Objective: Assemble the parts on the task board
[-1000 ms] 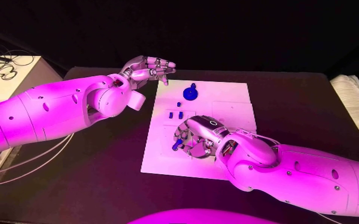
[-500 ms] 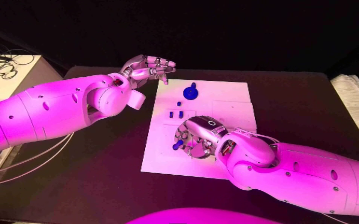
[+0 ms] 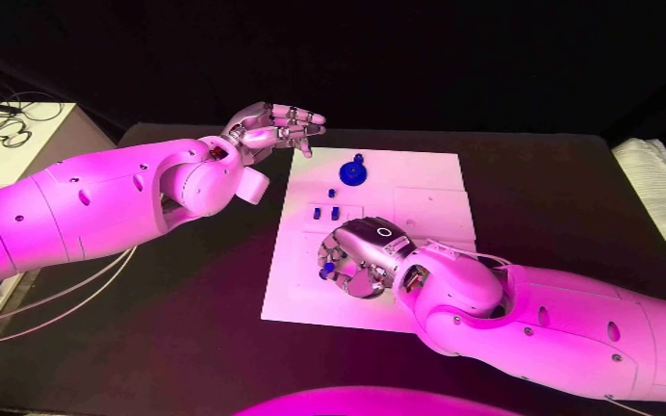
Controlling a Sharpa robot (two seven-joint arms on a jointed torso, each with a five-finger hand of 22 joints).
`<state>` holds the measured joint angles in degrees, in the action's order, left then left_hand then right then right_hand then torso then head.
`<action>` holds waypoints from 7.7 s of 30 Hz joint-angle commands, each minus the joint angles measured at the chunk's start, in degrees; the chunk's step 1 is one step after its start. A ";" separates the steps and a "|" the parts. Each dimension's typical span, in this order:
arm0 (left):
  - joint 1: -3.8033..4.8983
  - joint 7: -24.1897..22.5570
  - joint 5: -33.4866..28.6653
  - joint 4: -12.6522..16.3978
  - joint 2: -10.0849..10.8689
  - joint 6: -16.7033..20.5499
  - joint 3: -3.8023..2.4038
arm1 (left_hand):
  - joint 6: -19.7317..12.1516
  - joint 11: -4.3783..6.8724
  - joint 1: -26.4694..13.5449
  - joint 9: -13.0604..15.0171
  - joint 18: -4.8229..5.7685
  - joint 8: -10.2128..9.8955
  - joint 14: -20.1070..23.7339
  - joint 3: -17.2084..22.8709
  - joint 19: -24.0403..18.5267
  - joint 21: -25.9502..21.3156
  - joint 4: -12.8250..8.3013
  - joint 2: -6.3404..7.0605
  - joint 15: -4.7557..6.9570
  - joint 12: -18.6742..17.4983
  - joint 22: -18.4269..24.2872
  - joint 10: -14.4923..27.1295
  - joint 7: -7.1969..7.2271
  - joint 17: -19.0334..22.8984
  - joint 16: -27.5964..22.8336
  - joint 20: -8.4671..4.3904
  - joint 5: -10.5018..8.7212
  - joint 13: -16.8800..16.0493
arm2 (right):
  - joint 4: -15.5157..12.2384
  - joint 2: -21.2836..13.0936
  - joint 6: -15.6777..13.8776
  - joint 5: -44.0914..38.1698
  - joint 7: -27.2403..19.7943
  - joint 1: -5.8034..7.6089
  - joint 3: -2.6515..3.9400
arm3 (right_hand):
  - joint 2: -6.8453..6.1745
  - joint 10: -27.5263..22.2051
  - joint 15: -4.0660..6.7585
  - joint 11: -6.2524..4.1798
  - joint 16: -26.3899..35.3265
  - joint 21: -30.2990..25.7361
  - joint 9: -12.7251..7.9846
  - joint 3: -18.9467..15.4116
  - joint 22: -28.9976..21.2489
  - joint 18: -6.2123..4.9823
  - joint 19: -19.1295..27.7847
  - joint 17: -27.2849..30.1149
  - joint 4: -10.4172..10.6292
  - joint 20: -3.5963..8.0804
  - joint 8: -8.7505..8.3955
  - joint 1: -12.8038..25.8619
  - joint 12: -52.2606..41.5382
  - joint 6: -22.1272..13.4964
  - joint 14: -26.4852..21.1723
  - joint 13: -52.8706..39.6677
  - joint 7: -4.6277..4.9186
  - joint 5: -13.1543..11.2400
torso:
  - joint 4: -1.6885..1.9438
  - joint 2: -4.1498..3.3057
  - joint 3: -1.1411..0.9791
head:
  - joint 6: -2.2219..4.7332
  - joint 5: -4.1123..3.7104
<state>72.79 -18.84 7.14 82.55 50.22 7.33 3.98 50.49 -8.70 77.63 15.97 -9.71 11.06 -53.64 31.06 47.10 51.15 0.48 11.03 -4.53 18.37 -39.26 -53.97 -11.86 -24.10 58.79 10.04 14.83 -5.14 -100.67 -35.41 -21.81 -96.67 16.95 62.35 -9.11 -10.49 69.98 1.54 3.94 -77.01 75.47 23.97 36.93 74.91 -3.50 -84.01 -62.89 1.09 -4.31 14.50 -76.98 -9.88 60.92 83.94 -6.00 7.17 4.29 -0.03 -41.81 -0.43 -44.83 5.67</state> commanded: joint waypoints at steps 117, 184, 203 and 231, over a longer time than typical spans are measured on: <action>-1.04 -0.34 -1.23 6.17 5.14 -0.51 0.03 | 0.18 0.09 -0.18 -0.23 -0.82 0.36 0.37 -0.76 0.72 -0.86 0.18 -0.47 -0.01 0.61 0.42 0.70 0.06 0.20 -0.33 -0.09 0.04 0.13 | -6.29 -22.58 0.59 12.26 15.42 0.51 -2.44 | 4.39 11.72 1.90 -3.59 -10.00 10.33 4.68 -41.71 13.04 2.55 -4.62 -19.39 15.58 1.61 5.15 7.29 -67.64 -2.35 4.43 -71.49 -2.51 8.57 | -0.85 0.85 0.15 | 0.45 -8.43; -1.03 0.47 -1.26 6.01 5.21 -0.93 0.04 | 0.24 0.09 -0.21 -0.31 -0.82 0.45 0.36 -0.84 0.89 -1.13 0.33 -0.59 -0.01 0.77 0.62 0.80 0.05 0.27 -0.32 -0.09 0.12 0.15 | -8.12 -15.91 -3.62 29.97 15.73 3.94 -2.23 | 8.12 13.51 2.82 -4.69 -10.90 12.72 4.07 -42.85 14.30 3.09 -5.41 -22.03 15.69 2.51 7.97 8.03 -68.31 -0.48 4.94 -73.88 -3.74 14.51 | -0.87 0.82 0.09 | 0.24 -7.52; -1.03 0.53 -1.27 5.98 5.31 -0.88 0.04 | 0.24 0.09 -0.21 -0.31 -0.82 0.45 0.36 -0.84 0.89 -1.13 0.33 -0.59 -0.01 0.77 0.62 0.80 0.05 0.27 -0.32 -0.09 0.12 0.15 | -6.65 -14.91 -3.69 26.89 15.85 3.69 -2.23 | 8.82 13.56 2.88 -4.76 -10.79 12.50 4.07 -45.34 14.24 3.05 -5.34 -21.91 15.72 2.57 8.82 11.23 -67.85 -0.43 4.91 -73.98 -3.82 8.14 | -0.84 0.80 0.12 | 0.21 -7.28; -1.03 0.49 -1.28 5.86 5.40 -0.79 0.04 | 0.24 0.09 -0.21 -0.31 -0.82 0.45 0.36 -0.84 0.89 -1.13 0.33 -0.59 -0.01 0.77 0.62 0.80 0.05 0.27 -0.32 -0.09 0.12 0.15 | -8.65 -17.81 -4.41 24.19 11.41 3.56 -2.15 | 7.11 12.82 2.65 -4.47 -10.07 10.95 3.61 -44.79 13.75 2.73 -4.91 -21.06 15.52 2.34 10.73 8.86 -65.16 -2.40 4.71 -73.53 -3.49 3.16 | -0.92 0.93 0.02 | 0.15 -7.12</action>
<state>71.74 -17.98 6.15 88.36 55.68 7.22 4.05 50.49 -8.70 77.40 15.72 -9.71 11.27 -53.64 30.51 47.51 50.26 0.71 10.81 -4.53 18.81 -38.72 -53.55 -11.86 -23.93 58.79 10.04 14.83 -5.07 -108.99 -53.00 -24.16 -71.33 31.19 65.93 -11.31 -3.41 82.80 4.11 -0.60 -87.34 86.42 27.62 -7.79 74.93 -1.26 -84.01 -74.91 16.61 -2.06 25.05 -67.69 -75.36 58.87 84.03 -74.92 3.75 7.33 -0.92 -40.94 -0.39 -44.75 -1.45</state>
